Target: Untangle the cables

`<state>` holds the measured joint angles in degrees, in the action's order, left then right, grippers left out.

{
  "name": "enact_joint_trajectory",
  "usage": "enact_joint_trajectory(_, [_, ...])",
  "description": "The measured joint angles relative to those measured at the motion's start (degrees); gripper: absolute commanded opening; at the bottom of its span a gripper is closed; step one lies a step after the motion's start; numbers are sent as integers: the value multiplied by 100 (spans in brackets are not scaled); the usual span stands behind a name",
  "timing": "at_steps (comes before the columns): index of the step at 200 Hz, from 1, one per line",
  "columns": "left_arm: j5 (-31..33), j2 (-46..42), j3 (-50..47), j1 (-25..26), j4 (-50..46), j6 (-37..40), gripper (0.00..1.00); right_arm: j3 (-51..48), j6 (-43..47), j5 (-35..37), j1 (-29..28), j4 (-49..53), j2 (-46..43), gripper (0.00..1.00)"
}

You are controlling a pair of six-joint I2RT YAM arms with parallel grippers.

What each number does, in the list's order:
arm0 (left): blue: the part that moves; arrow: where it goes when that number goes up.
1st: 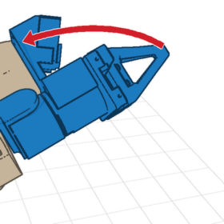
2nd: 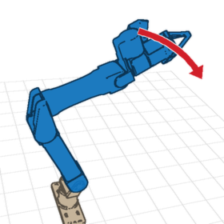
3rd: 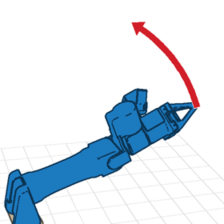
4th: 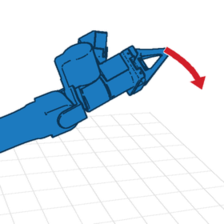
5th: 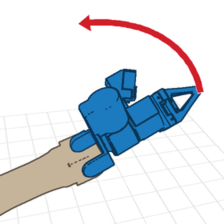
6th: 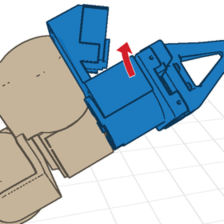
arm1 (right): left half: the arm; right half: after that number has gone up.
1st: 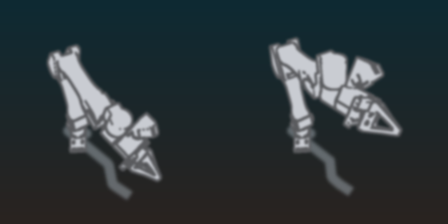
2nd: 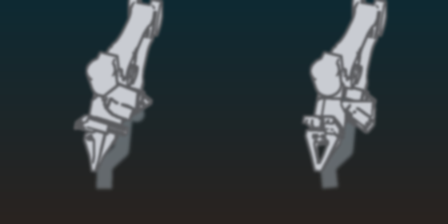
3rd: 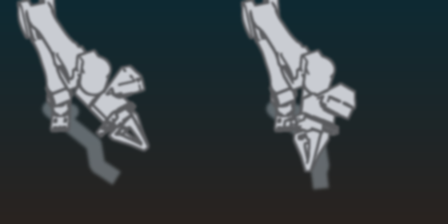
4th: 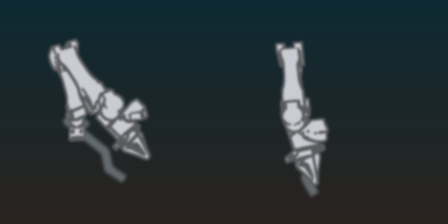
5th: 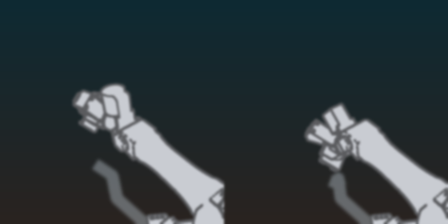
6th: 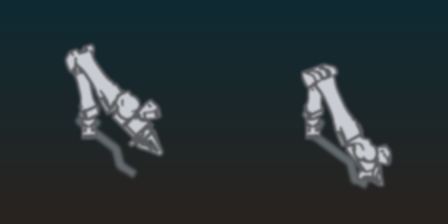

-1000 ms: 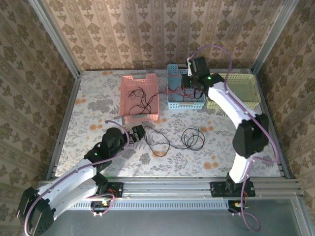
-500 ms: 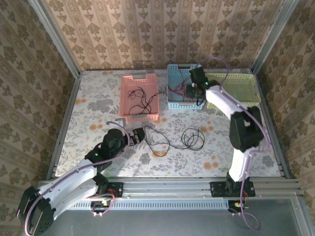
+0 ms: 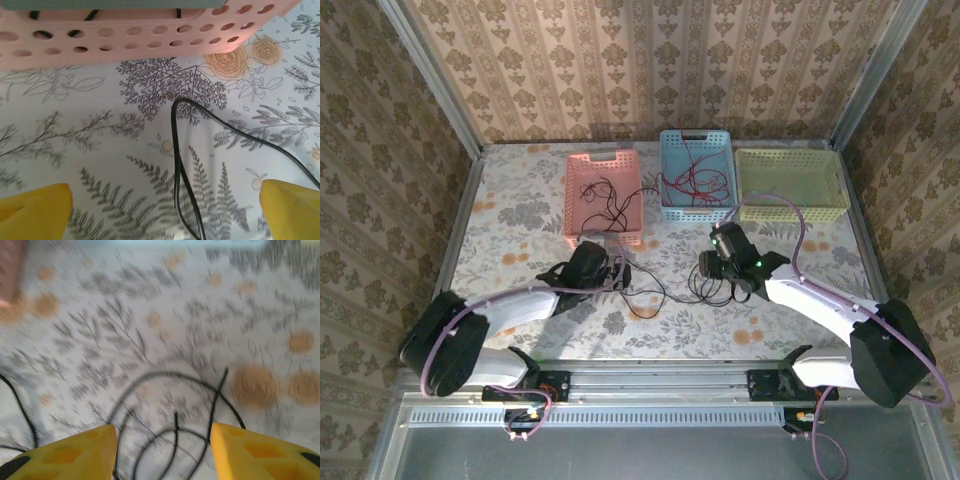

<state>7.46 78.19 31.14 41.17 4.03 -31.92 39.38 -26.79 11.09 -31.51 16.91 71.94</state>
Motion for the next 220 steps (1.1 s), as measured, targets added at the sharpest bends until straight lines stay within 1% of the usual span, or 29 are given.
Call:
enact_joint_trajectory(5, [-2, 94, 28, 0, 76, 83, 84, -79, -37, -13, 0, 11, -42, 54])
enact_joint_trajectory(15, [-22, 260, 44, -11, 264, 199, 72, -164, -94, -48, 0, 46, -133, 54])
enact_joint_trajectory(42, [-264, 758, 205, -120, 503, 608, 32, -179, -175, -85, 0, 39, -407, 54])
enact_joint_trajectory(54, [-365, 927, 297, -151, 557, 754, 18, -179, -177, -81, 0, 37, -501, 54])
enact_joint_trajectory(61, [-417, 988, 330, -155, 590, 802, 6, -179, -177, -76, 0, 42, -544, 54])
enact_joint_trajectory(66, [-442, 1001, 343, -153, 592, 892, 0, -179, -177, -74, 0, 42, -564, 54])
enact_joint_trajectory(85, [-540, 929, 348, -151, 540, 988, 0, -179, -190, -28, 7, 46, -603, 54])
enact_joint_trajectory(98, [-599, 636, 348, -144, 332, 1040, 0, -179, -201, 4, 13, 50, -632, 54])
enact_joint_trajectory(124, [-621, -706, 531, 24, -358, 1169, 0, -188, -216, 35, 24, 105, -892, 54])
enact_joint_trajectory(149, [-616, -1956, 1257, 262, -841, 1366, 0, -190, -221, 111, 37, 98, -1279, 55])
enact_joint_trajectory(166, [-540, -2459, 1808, 273, -1038, 1528, 0, -190, -238, 210, 46, 66, -1484, 55])
enact_joint_trajectory(180, [-345, -2664, 2197, 267, -1163, 1718, 0, -190, -262, 295, 61, 7, -1596, 56])
enact_joint_trajectory(196, [-101, -2662, 2546, 210, -1237, 1934, 0, -190, -313, 398, 72, -11, -1700, 56])
enact_joint_trajectory(220, [127, -2391, 2949, -122, -1309, 2116, 0, -203, -348, 518, 116, -2, -1893, 57])
